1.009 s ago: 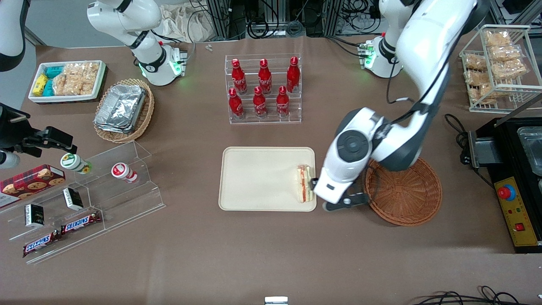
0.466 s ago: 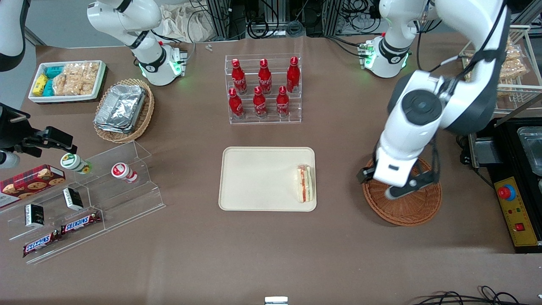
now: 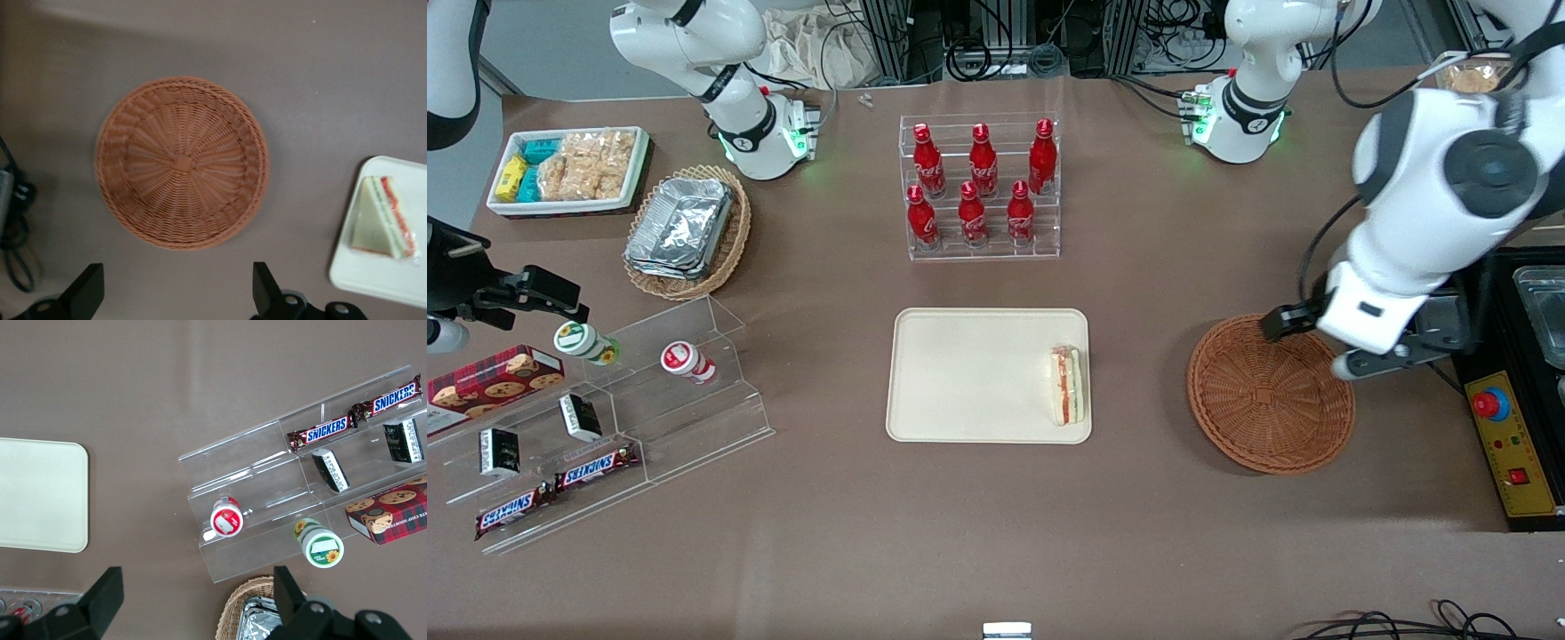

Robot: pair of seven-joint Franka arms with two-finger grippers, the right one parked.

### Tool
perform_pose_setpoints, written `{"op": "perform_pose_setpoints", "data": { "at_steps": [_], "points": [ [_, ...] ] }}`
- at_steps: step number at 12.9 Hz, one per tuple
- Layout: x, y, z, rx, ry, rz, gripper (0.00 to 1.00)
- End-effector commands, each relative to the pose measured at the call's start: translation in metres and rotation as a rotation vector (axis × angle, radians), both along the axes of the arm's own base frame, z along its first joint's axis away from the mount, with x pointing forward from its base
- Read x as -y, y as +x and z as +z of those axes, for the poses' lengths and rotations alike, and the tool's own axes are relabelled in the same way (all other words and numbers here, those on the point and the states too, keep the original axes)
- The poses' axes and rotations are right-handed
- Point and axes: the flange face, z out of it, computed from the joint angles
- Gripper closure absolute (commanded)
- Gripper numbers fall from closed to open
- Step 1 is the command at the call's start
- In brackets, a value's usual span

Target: Place sandwich from basket to tray

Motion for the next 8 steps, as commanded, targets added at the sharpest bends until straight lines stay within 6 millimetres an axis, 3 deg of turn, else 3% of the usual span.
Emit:
{"op": "perform_pose_setpoints", "data": {
  "at_steps": [1, 4, 8],
  "points": [
    [-0.043, -0.011, 0.017, -0.031, 0.002, -0.079, 0.00],
    [-0.093, -0.004, 0.047, -0.055, -0.071, -0.131, 0.00],
    [-0.102, 0.003, 0.052, -0.092, -0.075, -0.147, 0.00]
  ]
}}
